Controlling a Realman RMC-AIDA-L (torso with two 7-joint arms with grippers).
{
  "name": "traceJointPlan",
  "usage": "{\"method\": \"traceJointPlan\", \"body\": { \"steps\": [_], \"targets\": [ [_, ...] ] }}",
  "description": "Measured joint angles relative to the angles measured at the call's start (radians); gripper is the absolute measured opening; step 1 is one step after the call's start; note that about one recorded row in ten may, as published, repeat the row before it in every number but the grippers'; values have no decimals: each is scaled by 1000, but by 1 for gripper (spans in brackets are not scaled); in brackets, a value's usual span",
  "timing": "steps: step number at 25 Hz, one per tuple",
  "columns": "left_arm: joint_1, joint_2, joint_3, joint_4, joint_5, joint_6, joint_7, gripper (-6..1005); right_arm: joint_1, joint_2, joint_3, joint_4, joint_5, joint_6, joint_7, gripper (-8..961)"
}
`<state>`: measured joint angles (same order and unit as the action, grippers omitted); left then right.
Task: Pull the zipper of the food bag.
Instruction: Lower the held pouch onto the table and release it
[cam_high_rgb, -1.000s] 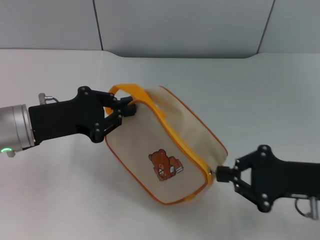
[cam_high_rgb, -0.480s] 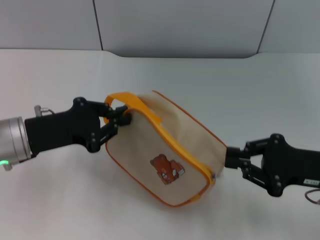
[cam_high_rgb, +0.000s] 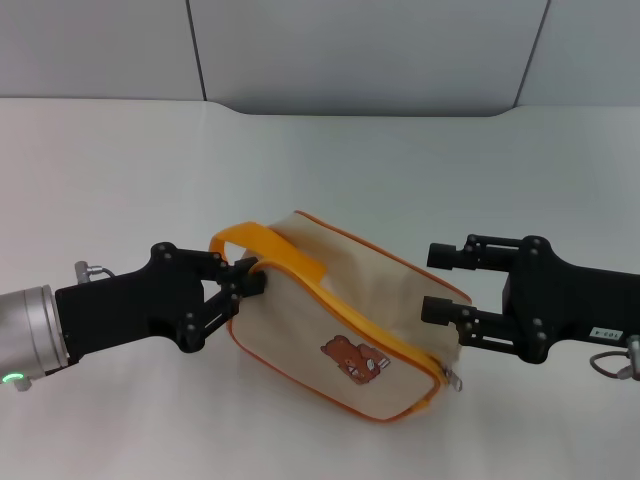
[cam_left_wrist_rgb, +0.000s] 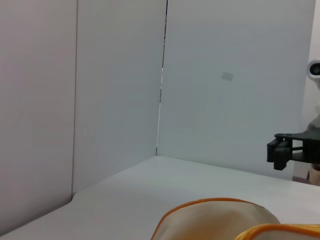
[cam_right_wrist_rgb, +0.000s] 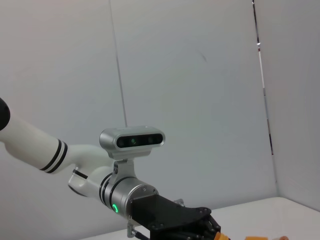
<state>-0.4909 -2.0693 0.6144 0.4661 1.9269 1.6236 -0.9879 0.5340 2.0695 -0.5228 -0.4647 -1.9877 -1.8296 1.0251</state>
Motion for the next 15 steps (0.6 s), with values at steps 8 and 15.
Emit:
{"method": "traceJointPlan", "body": {
  "steps": [8, 15],
  "targets": [
    [-11, 32, 0, 69, 17, 74, -186, 127, 6, -13, -4, -1, 1, 1, 20, 673],
    [-36, 72, -2, 104, -11, 315, -250, 351, 14, -27, -8, -8, -1, -85, 49, 798]
  ]
}}
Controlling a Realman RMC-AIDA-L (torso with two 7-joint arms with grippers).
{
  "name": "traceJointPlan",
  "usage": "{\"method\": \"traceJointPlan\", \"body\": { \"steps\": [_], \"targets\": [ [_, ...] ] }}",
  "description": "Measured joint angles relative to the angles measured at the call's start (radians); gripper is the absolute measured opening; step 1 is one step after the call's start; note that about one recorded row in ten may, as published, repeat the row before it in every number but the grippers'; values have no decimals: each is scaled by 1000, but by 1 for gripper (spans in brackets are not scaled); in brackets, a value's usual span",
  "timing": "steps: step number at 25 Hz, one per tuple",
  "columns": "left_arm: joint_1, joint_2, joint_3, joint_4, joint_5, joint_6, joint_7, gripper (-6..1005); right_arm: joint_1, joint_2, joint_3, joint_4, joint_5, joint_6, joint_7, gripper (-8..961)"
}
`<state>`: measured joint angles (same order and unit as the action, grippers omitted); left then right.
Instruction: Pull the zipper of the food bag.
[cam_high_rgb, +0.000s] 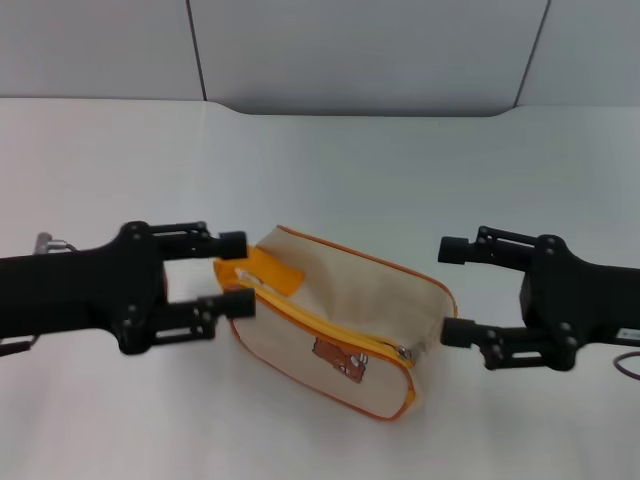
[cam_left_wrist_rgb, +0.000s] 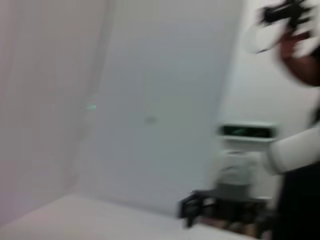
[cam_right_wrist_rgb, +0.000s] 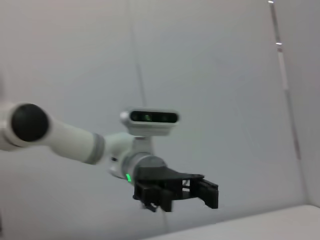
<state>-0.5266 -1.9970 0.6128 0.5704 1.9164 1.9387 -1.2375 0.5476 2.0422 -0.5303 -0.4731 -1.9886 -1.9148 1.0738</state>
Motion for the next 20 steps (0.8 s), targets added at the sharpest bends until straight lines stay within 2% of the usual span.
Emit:
{"method": "traceJointPlan", "body": {
  "steps": [4, 11, 20],
  "targets": [
    [-29, -8, 33, -3, 0, 50, 2, 519, 0, -16, 0, 0, -4, -39, 20, 840],
    [-41, -14, 52, -5, 0, 43, 2, 824, -6, -18, 0, -1, -7, -36, 27, 841],
    [-38, -15, 52, -4, -2, 33, -1, 824, -7, -15, 0, 4, -7, -36, 27, 841]
  ]
}}
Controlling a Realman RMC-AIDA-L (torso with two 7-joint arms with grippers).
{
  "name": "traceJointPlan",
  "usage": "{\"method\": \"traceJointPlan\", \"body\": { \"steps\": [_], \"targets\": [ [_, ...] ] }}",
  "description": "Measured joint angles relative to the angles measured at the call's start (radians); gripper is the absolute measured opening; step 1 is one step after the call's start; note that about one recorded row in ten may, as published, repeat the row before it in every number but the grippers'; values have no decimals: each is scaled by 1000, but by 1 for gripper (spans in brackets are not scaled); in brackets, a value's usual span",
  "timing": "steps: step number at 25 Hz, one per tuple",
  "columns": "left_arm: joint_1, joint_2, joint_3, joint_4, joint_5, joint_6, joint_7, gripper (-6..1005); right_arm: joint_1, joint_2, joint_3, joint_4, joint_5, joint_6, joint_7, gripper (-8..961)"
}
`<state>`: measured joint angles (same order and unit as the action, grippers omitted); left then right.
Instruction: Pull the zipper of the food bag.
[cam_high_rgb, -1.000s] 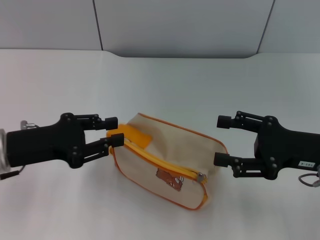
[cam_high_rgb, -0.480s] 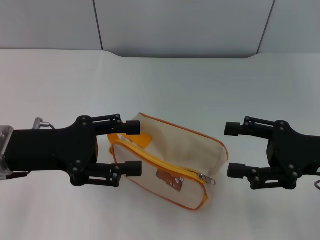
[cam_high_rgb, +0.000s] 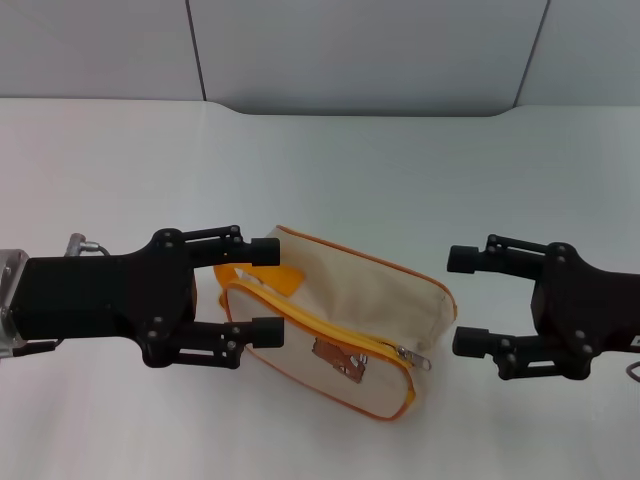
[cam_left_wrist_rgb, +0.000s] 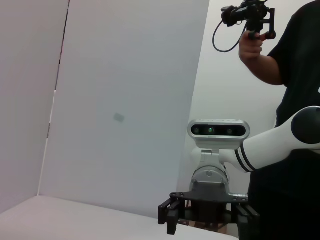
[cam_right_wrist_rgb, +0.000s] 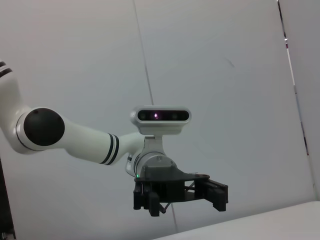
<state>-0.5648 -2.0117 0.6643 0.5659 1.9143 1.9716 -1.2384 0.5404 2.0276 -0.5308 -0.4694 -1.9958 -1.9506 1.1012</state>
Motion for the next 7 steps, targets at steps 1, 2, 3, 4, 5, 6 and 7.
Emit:
{"method": "traceJointPlan", "body": {
  "steps": [1, 2, 3, 4, 5, 6, 7],
  "targets": [
    [2, 0, -1, 0, 0, 0, 0, 824, 0, 0, 0, 0, 0, 0, 0, 841],
    [3, -1, -2, 0, 0, 0, 1, 824, 0, 0, 0, 1, 0, 0, 0, 841],
    [5, -1, -2, 0, 0, 0, 2, 824, 0, 0, 0, 1, 0, 0, 2, 841],
    [5, -1, -2, 0, 0, 0, 2, 824, 0, 0, 0, 1, 0, 0, 2, 841],
    [6, -1, -1, 0, 0, 0, 3, 824, 0, 0, 0, 1, 0, -1, 4, 841],
    [7, -1, 0, 0, 0, 1, 3, 824, 0, -1, 0, 2, 1, -2, 5, 841],
    [8, -1, 1, 1, 0, 3, 4, 824, 0, -1, 0, 2, 2, -3, 5, 841]
  ]
}}
